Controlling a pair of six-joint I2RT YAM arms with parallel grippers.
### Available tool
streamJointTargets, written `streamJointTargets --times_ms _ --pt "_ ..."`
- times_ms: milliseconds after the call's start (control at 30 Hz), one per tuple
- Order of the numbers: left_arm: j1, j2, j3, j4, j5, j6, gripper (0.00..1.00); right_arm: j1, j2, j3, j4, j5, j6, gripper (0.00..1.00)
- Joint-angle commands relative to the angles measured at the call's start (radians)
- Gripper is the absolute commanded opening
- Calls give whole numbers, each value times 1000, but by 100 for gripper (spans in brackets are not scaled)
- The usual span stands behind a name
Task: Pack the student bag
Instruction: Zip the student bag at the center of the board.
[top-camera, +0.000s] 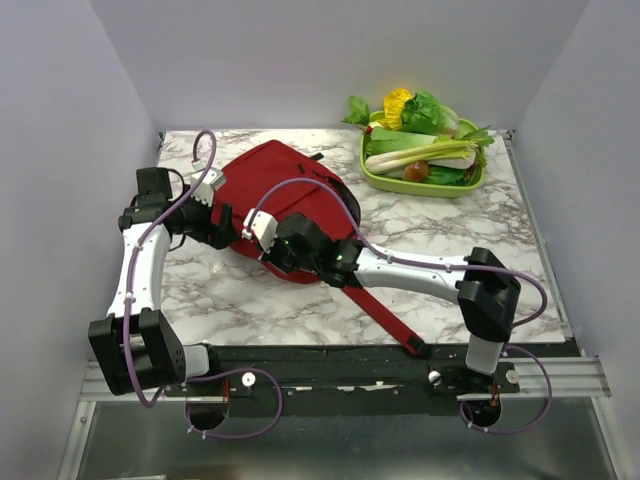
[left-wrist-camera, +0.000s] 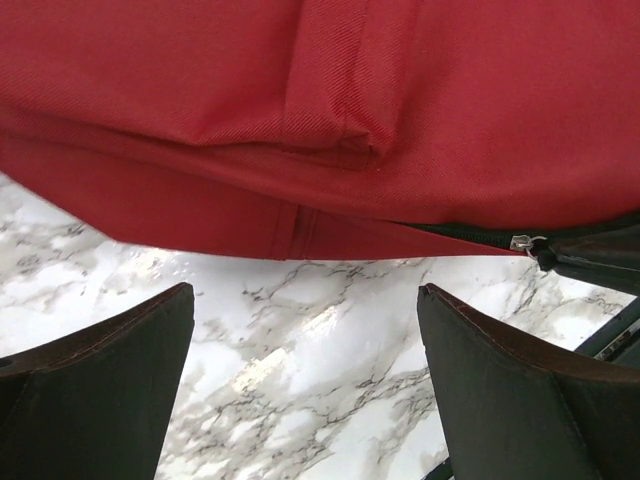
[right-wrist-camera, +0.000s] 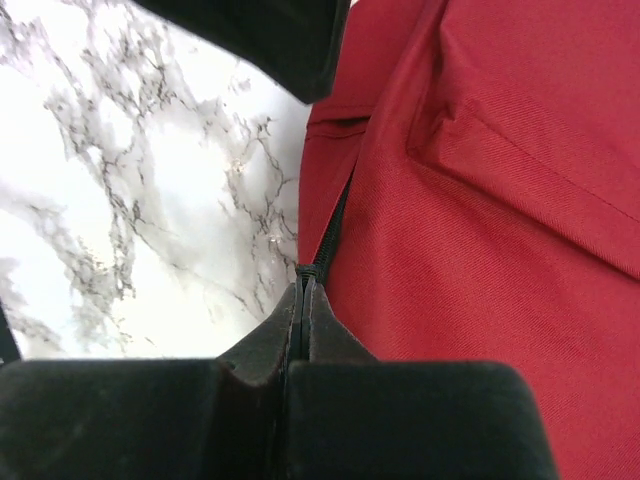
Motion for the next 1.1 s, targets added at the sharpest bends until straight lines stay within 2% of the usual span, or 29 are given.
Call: streamJointTargets --times_ms 0,233,333,533,633,733,867,967,1067 --pt "-61 -33 -35 37 -8 38 99 2 -80 -76 106 4 89 1" --pt "-176 -73 -73 70 12 36 99 2 -169 -200 189 35 178 1" --pt "-207 -96 -96 59 47 94 99 2 -202 -261 215 85 244 1" --pt "-248 -182 -170 59 104 303 99 -9 -317 -430 283 170 419 1" --pt "-288 -162 -138 30 102 352 99 -26 -371 -490 312 179 508 1" --pt "-338 -141 -116 39 87 351 99 -43 -390 -505 329 121 566 1" --pt "-498 -144 -134 100 41 313 99 -70 -400 -502 330 78 617 1" --pt "-538 -107 -137 146 3 274 99 -101 -413 -515 329 55 650 1" --pt "-575 -81 -154 166 -60 297 99 -136 -436 -545 336 52 692 1"
